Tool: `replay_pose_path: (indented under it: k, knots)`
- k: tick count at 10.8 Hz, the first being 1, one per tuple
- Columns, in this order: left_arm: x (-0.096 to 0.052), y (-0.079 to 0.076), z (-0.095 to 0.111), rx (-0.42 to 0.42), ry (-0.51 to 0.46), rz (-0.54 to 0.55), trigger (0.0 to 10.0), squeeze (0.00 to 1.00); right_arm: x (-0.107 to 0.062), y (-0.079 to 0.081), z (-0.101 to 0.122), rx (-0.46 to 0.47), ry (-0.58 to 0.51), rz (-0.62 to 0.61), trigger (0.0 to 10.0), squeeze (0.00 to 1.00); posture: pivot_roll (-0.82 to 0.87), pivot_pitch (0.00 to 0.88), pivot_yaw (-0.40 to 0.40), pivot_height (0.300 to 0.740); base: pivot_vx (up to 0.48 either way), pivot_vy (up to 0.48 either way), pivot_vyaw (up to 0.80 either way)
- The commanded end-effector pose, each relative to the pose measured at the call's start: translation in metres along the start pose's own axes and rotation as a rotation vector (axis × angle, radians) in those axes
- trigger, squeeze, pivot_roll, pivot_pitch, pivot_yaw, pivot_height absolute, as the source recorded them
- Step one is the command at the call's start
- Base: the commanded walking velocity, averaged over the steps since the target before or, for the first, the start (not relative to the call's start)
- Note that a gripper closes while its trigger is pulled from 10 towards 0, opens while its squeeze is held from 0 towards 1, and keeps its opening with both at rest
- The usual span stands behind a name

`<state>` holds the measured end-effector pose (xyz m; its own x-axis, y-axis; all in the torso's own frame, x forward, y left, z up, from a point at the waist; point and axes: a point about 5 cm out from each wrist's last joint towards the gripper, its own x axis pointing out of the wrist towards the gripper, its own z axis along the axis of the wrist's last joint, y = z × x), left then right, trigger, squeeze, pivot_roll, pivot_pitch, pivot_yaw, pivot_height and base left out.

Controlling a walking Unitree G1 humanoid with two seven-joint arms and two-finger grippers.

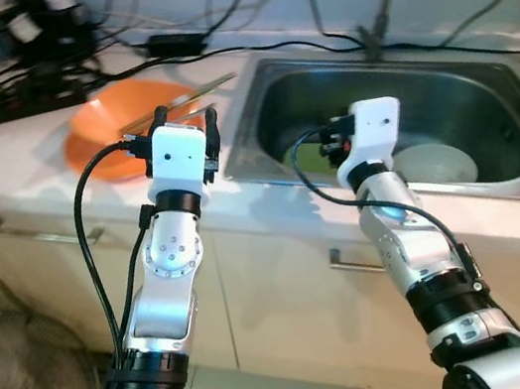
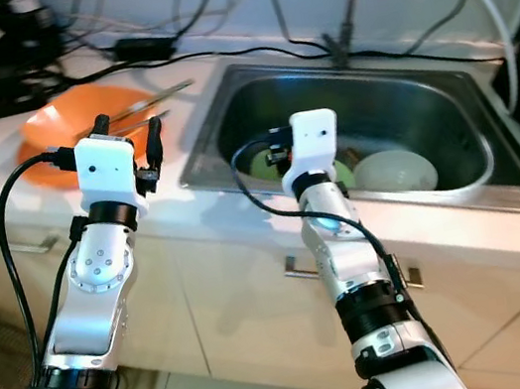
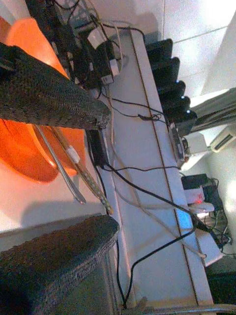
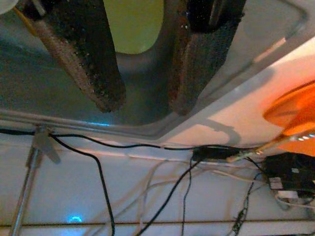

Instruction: Kitchen organization

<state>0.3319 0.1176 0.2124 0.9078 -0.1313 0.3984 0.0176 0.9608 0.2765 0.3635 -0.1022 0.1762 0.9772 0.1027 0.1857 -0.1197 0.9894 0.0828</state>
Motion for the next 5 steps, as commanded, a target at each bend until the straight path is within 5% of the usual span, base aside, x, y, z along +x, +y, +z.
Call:
replay_pose_path:
  k: [1,5]
  knots:
    - [0.001,-0.0046,0.0005,0.007,0.005,-0.026,10.0,0.0,0.001,-0.0046,-0.0001,0.009,0.008,-0.017,10.0,0.0,0.14,0.04,-0.069,0.74,0.0,0.0,0.0]
    - [0.0018,-0.0056,0.0022,-0.008,-0.003,-0.036,10.0,0.0,0.0017,-0.0032,-0.0002,0.013,0.011,-0.016,10.0,0.0,0.14,0.034,-0.065,0.74,0.0,0.0,0.0]
